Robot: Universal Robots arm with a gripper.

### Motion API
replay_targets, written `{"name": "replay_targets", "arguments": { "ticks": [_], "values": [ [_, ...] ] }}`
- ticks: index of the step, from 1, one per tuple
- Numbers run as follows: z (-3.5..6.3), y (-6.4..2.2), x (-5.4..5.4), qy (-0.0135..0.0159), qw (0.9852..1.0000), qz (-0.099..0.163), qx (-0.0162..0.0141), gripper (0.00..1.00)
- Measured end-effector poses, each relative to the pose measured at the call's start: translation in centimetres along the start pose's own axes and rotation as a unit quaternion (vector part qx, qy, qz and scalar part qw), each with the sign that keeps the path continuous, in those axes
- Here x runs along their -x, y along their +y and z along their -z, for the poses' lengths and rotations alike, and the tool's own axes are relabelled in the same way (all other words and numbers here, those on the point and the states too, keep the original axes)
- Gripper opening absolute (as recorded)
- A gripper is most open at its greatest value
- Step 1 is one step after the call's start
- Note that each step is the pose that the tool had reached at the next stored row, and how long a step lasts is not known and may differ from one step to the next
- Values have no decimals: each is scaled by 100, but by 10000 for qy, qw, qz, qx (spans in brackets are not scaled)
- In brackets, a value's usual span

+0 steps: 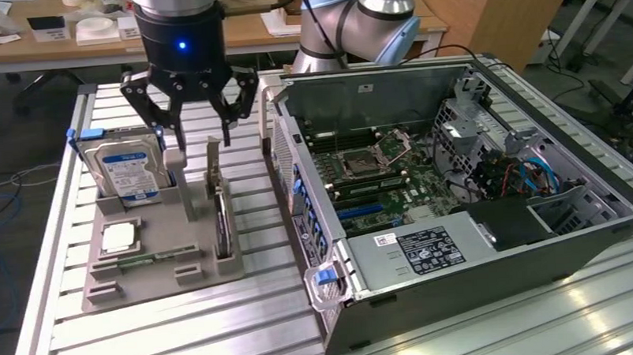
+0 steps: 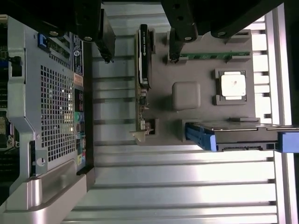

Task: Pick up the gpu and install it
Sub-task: 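Pick up the gpu and move the gpu toward the slot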

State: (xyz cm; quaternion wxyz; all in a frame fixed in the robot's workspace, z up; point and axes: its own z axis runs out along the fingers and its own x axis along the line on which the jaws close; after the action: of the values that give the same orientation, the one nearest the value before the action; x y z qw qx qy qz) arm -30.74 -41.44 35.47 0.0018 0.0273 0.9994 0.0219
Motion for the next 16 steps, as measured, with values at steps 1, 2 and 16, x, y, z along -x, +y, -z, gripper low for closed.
{"name": "replay_targets", "arguments": {
  "ticks": [1,2,16],
  "values": [
    [-17,-12,1,4,10000,7,0,59],
    [-32,-18,1,9,10000,16,0,59],
    [-207,-32,10,25,10000,81,-3,59]
  ]
}}
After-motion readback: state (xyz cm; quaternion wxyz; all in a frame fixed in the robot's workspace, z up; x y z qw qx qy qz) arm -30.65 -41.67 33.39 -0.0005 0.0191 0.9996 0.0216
